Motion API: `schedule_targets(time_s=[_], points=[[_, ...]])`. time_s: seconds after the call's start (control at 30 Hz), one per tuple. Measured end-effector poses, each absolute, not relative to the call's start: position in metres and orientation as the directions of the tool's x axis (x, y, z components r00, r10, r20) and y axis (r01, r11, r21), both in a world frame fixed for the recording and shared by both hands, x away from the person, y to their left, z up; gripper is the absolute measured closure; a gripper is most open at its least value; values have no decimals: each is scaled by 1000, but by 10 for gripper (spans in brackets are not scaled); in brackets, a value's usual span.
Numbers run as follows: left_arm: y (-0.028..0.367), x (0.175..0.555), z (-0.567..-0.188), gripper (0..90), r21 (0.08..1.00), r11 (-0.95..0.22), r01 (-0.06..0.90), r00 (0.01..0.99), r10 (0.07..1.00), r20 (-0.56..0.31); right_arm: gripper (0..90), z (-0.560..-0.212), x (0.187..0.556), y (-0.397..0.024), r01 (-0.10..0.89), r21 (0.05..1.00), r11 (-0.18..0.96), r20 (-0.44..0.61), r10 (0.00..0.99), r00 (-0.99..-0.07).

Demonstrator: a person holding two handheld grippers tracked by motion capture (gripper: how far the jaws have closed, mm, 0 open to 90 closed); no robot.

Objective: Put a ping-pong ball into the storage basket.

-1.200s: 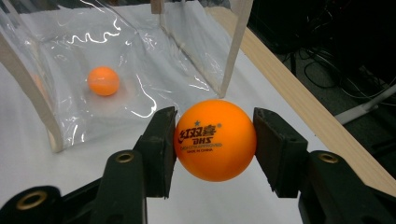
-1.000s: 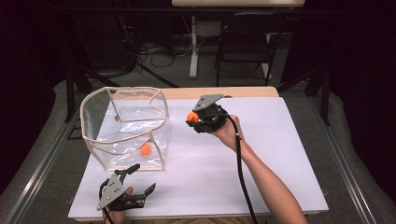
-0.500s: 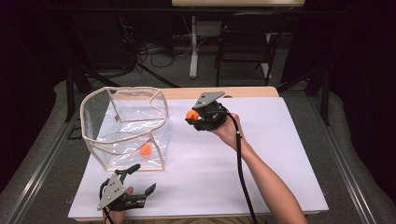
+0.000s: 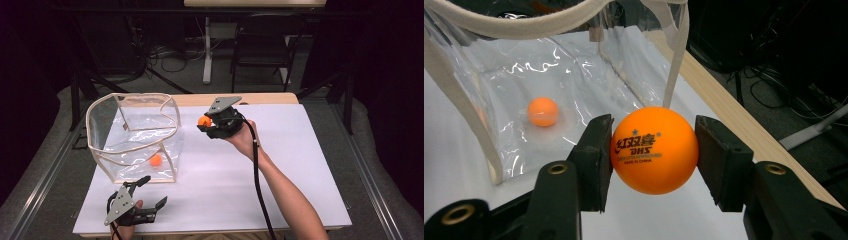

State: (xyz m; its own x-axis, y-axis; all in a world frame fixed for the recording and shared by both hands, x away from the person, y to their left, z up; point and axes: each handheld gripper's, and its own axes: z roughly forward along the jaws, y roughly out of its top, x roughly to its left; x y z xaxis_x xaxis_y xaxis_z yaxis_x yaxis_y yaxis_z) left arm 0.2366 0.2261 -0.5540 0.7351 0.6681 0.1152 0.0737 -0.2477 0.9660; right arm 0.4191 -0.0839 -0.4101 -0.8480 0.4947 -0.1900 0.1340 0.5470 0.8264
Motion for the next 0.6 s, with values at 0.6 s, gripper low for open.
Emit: schedule_targets(time_s=[0.6], points=[[226,237,-554,157,968,-242,74,735,669,111,511,-407,418,-82,132,831,540,-188,497,-847]])
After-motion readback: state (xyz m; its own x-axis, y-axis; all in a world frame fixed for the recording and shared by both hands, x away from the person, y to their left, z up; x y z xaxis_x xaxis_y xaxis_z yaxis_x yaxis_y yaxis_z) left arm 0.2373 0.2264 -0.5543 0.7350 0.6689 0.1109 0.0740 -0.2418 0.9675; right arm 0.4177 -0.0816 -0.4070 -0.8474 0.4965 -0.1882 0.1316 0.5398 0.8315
